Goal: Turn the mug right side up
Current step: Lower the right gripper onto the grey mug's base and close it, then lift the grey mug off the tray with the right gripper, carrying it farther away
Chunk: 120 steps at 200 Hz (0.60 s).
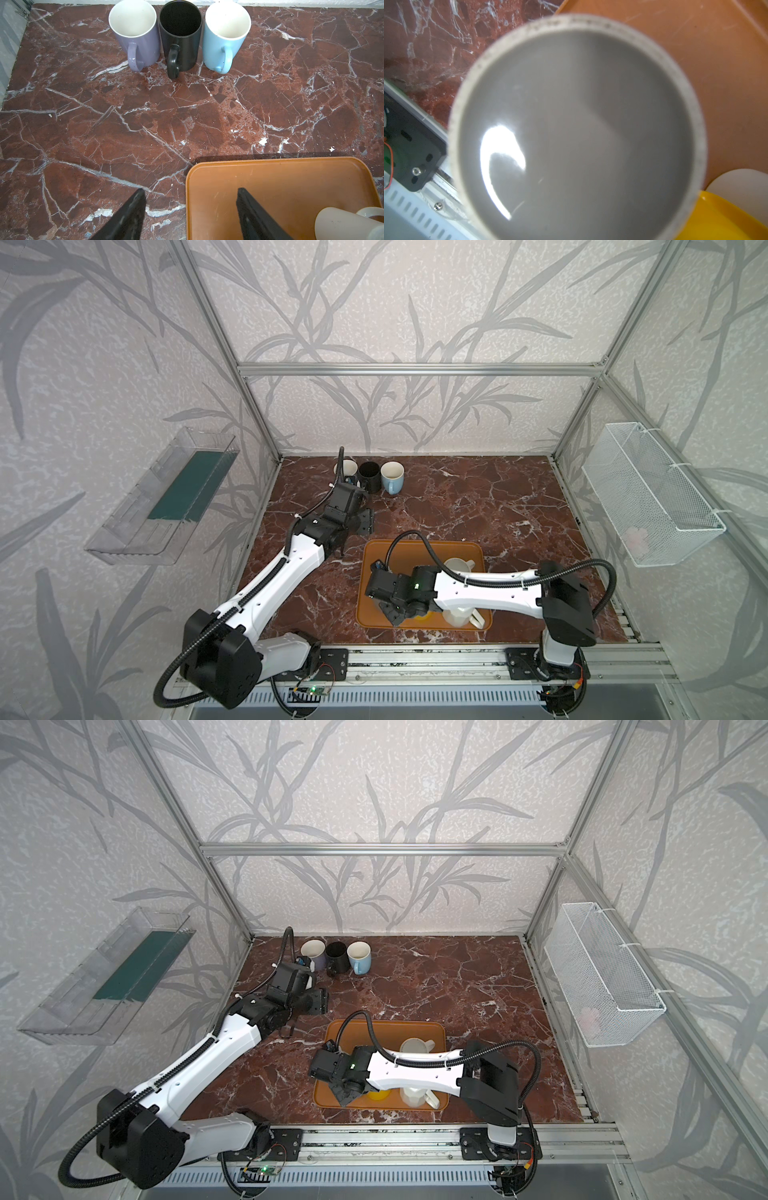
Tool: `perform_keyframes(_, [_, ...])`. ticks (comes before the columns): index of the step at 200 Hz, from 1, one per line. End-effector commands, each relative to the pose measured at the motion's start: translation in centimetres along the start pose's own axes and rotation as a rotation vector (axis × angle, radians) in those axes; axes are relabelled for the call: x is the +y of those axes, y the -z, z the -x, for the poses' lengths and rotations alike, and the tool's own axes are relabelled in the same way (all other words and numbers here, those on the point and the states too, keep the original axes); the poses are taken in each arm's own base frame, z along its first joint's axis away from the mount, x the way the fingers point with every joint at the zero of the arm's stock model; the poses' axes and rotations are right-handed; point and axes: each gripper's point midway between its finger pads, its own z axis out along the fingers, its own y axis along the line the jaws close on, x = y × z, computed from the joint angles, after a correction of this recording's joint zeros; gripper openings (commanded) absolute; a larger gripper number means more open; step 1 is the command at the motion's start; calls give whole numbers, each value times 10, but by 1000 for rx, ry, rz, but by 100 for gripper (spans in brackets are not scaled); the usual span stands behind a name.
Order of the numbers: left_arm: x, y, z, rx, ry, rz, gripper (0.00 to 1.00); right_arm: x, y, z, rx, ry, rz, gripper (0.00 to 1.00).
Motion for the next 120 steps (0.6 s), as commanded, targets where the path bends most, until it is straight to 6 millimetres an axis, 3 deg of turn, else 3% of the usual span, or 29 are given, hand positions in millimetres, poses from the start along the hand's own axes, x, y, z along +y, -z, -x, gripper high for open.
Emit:
perform_keyframes(1, [10, 6, -3, -7, -7, 32, 71, -1, -2, 12, -5, 15, -4, 27])
perform_keyframes(68, [19, 5, -7, -3, 1, 65, 71, -17, -11, 32, -6, -4, -10, 20])
perform_keyframes(120, [24, 7, -8, -5, 11, 76, 71, -27, -14, 52, -11, 11, -4, 4])
